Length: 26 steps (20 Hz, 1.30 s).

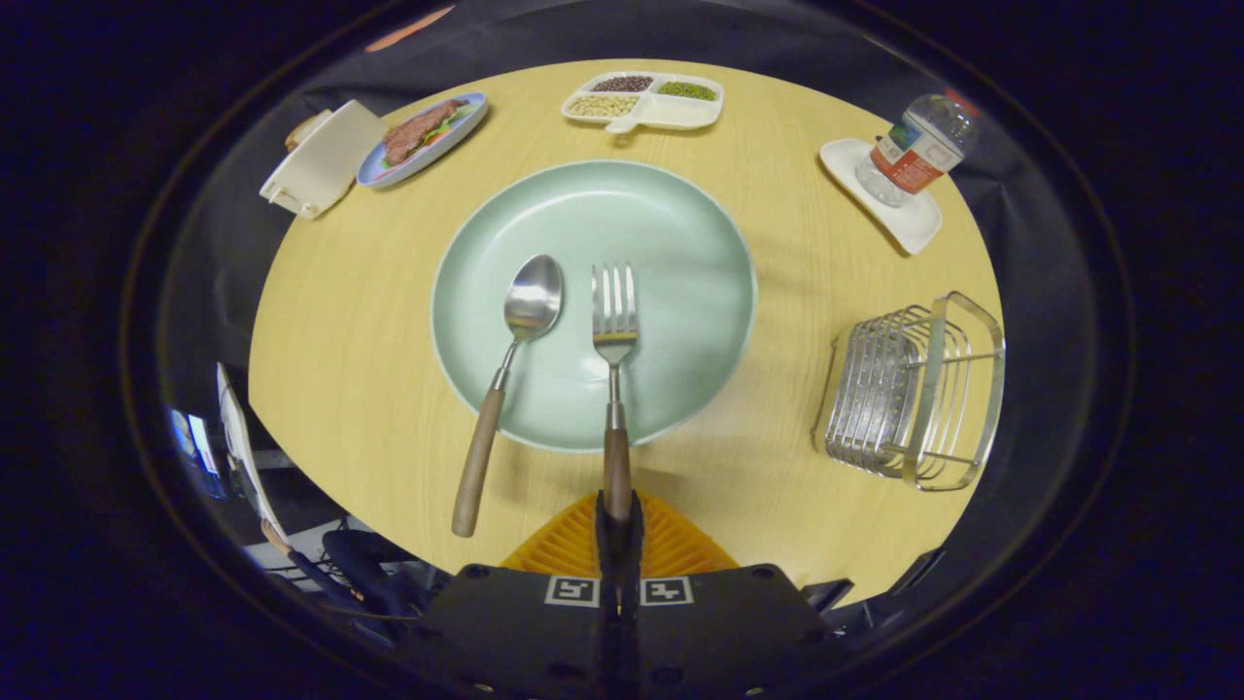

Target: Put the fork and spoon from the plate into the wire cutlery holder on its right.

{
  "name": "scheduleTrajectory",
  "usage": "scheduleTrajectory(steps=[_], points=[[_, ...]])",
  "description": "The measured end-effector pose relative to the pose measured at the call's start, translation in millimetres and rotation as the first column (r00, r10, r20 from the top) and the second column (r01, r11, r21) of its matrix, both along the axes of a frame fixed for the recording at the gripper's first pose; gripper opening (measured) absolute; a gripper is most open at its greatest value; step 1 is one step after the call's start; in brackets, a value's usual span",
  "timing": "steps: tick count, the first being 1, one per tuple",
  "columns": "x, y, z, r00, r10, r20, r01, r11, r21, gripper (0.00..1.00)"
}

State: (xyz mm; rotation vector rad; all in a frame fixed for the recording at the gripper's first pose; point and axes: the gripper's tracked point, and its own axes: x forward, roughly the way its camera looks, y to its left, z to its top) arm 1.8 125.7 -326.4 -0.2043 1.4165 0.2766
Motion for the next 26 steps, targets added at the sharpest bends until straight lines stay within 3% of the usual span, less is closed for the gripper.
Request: scheduleTrajectory(steps=[6, 11, 16, 23, 25, 26], points=[[5, -34, 69, 0.998, -0.019, 0.059, 0.015, 0.998, 0.055, 0.00], [7, -94, 107, 0.988, -0.149, 0.037, 0.145, 0.986, 0.085, 0.00], [-8, -141, 97, 0.969, -0.240, -0.058, 0.243, 0.969, 0.047, 0.00], [-7, -152, 78, 0.939, -0.311, -0.145, 0.317, 0.948, 0.025, 0.01], [1, -153, 77, 0.934, -0.331, -0.132, 0.336, 0.942, 0.014, 0.11], [4, -152, 78, 0.935, -0.332, -0.124, 0.337, 0.942, 0.016, 0.10]])
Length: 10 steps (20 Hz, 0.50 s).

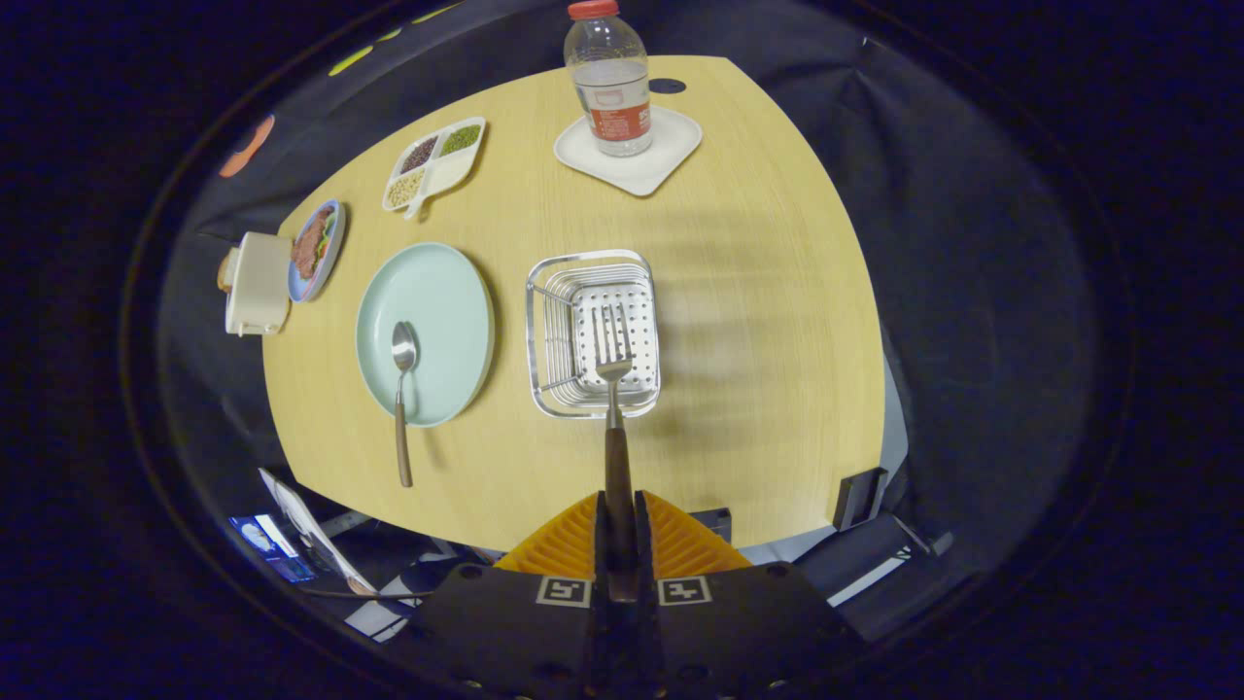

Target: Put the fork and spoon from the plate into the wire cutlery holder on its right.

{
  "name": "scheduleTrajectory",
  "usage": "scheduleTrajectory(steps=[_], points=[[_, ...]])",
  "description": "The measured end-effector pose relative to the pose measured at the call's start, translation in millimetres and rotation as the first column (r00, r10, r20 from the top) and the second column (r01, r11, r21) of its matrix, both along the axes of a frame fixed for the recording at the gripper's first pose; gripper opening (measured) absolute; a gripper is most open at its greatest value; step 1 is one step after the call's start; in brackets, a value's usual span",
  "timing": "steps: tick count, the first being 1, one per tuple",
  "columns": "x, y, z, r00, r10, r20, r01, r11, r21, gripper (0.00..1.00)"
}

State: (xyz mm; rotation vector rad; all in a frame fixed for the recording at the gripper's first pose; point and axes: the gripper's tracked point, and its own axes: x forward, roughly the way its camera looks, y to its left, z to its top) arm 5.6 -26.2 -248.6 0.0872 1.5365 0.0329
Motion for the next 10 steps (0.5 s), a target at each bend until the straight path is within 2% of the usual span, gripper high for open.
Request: scheduleTrajectory(steps=[1, 3, 4, 7, 9, 10], points=[[3, 3, 1, 1.000, 0.003, 0.007, -0.003, 1.000, 0.004, 0.11], [7, 6, 4, 1.000, 0.015, 0.027, -0.015, 1.000, 0.005, 0.30], [9, 7, 6, 0.999, 0.021, 0.038, -0.021, 1.000, -0.004, 0.47], [22, 5, 18, 0.993, 0.034, 0.109, -0.027, 0.997, -0.065, 0.87], [33, 12, 32, 0.983, 0.042, 0.177, -0.028, 0.996, -0.084, 0.97], [37, 17, 39, 0.976, 0.052, 0.211, -0.033, 0.995, -0.093, 0.95]])
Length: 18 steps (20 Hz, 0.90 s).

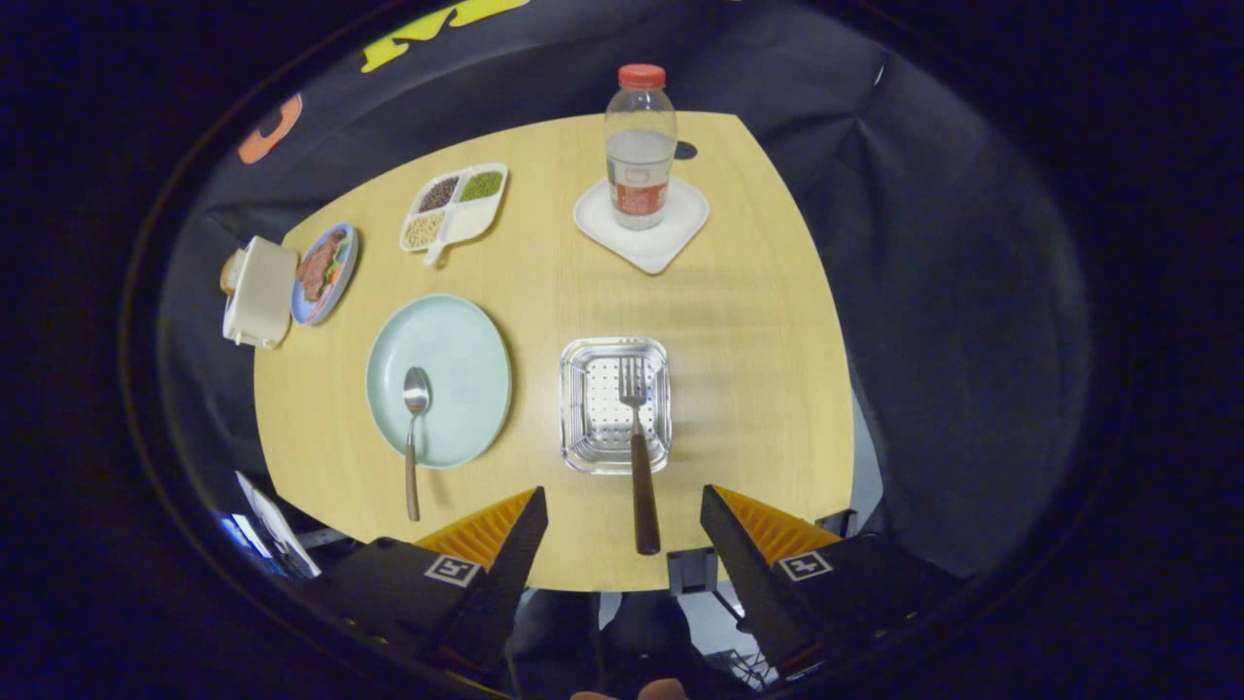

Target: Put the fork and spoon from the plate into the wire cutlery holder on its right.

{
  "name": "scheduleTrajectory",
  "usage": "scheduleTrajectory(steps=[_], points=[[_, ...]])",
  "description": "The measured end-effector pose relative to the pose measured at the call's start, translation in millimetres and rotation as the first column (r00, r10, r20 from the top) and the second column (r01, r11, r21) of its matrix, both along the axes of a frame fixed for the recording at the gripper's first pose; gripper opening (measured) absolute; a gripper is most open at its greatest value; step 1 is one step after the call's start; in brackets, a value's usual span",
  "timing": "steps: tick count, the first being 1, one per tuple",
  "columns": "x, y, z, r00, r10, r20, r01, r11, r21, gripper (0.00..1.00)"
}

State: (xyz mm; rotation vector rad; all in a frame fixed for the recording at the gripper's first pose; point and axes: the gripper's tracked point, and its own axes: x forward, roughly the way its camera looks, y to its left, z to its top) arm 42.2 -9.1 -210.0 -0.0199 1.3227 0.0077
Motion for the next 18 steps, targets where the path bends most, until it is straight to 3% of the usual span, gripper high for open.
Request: scheduleTrajectory(steps=[6, 11, 18], points=[[-6, 91, 19, 0.993, 0.091, 0.078, -0.096, 0.993, 0.062, 0.95], [-32, 165, -24, 0.994, 0.112, -0.004, -0.111, 0.986, 0.124, 0.95], [-59, 212, -94, 0.990, 0.119, -0.078, -0.111, 0.988, 0.107, 0.95]])
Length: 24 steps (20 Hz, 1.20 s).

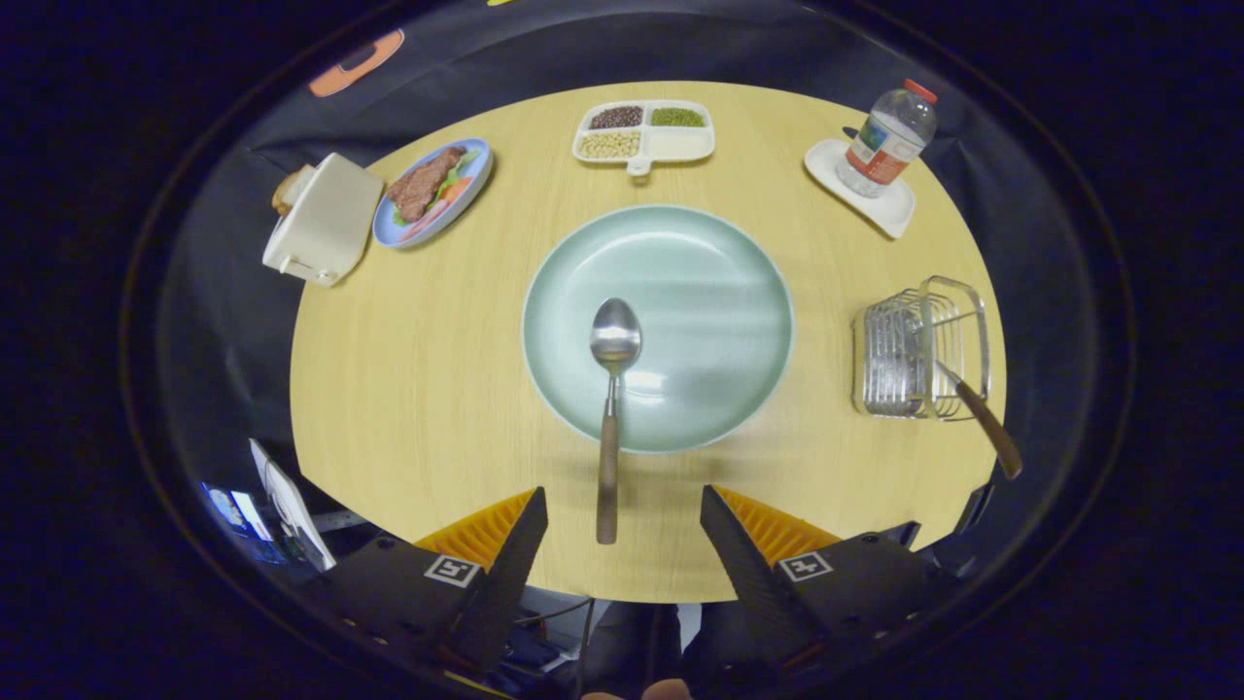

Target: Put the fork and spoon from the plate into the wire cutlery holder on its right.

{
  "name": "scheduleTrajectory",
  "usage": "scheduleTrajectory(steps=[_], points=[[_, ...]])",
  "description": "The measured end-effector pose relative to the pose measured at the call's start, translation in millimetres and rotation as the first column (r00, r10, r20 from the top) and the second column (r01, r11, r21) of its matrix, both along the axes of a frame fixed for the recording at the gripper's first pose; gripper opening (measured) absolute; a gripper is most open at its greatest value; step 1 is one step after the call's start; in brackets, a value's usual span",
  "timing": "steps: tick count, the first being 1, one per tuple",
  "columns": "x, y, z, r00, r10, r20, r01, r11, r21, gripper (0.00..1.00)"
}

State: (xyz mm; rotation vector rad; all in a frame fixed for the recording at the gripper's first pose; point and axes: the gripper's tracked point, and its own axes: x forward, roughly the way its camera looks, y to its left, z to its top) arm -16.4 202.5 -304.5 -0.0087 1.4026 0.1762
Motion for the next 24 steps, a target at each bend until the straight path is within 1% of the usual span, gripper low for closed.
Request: scheduleTrajectory(steps=[3, 6, 8, 10, 12, 15, 16, 19, 22, 24], points=[[3, 4, -20, 1.000, 0.010, 0.013, -0.009, 0.999, -0.045, 0.95], [1, 13, -36, 1.000, 0.012, 0.000, -0.012, 0.999, -0.052, 0.74], [1, 16, -45, 1.000, 0.012, -0.010, -0.013, 0.998, -0.057, 0.75], [2, 17, -50, 1.000, -0.002, -0.019, 0.001, 0.998, -0.062, 0.57], [1, 18, -55, 1.000, -0.002, -0.031, 0.000, 0.998, -0.060, 0.42], [2, 9, -59, 0.998, -0.039, -0.041, 0.035, 0.997, -0.075, 0.19], [1, 10, -54, 0.998, -0.033, -0.045, 0.030, 0.997, -0.065, 0.12], [3, 9, -48, 1.000, -0.025, -0.016, 0.025, 0.999, -0.044, 0.01], [0, 3, -31, 1.000, -0.011, -0.029, 0.011, 1.000, -0.012, 0.01], [-4, -5, -8, 1.000, -0.002, -0.031, 0.002, 1.000, 0.010, 0.01]])
